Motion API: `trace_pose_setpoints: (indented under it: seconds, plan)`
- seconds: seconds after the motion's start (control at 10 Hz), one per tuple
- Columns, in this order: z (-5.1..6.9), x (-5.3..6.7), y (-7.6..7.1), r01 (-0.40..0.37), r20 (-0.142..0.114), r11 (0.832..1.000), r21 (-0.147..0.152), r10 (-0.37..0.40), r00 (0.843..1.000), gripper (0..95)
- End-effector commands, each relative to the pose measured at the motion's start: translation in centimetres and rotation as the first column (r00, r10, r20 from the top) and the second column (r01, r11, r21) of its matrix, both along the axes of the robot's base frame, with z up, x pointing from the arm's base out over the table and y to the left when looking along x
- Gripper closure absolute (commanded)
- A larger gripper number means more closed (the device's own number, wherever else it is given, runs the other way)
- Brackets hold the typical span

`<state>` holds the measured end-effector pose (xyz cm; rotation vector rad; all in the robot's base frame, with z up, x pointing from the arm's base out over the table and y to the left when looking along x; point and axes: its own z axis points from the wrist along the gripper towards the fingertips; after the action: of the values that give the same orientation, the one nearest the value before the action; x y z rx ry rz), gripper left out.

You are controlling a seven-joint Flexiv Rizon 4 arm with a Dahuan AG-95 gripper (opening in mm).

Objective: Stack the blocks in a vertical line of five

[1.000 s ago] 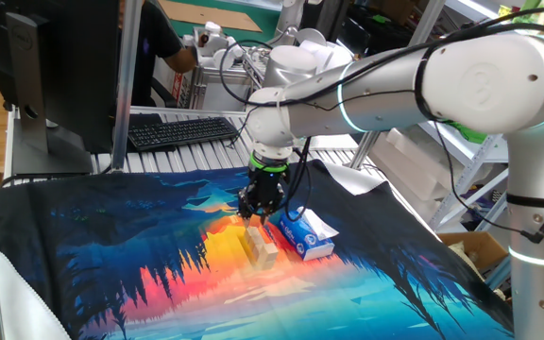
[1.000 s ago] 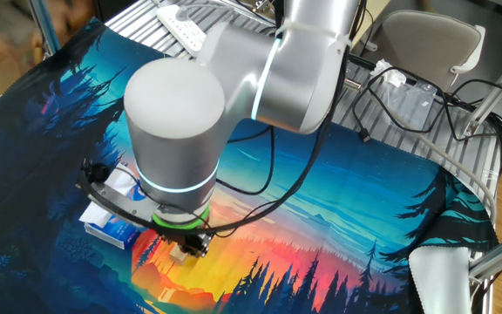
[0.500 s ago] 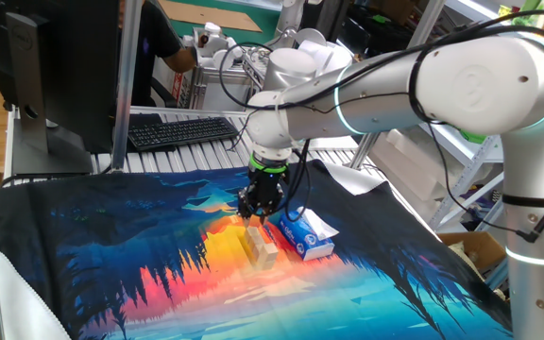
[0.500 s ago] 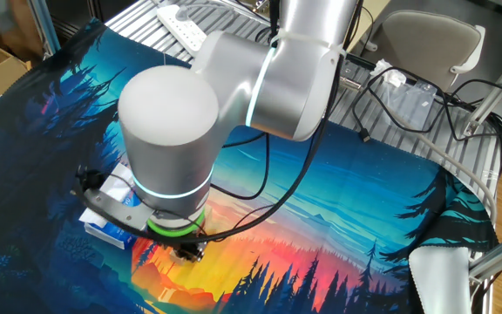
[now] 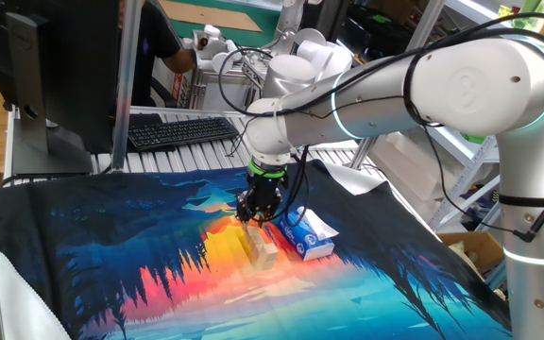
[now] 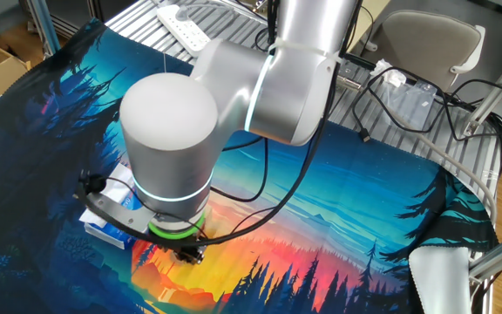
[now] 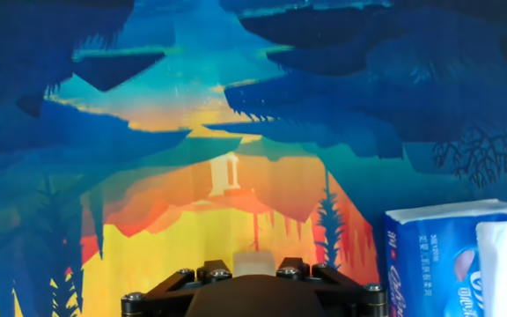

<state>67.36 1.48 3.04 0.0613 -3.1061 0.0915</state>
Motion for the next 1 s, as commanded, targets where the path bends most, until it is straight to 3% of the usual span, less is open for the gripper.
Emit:
trace_pose_setpoints:
  seconds: [0.1, 0.5, 0.6, 0.8, 0.9, 1.0]
  plan:
    - [-0.22, 0.16, 0.05, -0.002, -0.003, 1.0, 0.001, 0.002, 1.0, 57.0]
    - [-0.55, 0.14, 0.04, -0.013, -0.001, 1.0, 0.0, 0.013, 1.0, 57.0]
    - [-0.56, 0.14, 0.04, -0.014, 0.002, 1.0, -0.001, 0.014, 1.0, 76.0]
    - [-0.57, 0.14, 0.04, -0.024, 0.008, 1.0, -0.002, 0.024, 1.0, 76.0]
    - [-0.54, 0.18, 0.02, -0.026, 0.008, 1.0, -0.002, 0.026, 1.0, 95.0]
    - [-0.52, 0.21, 0.01, -0.031, 0.008, 1.0, -0.003, 0.031, 0.999, 95.0]
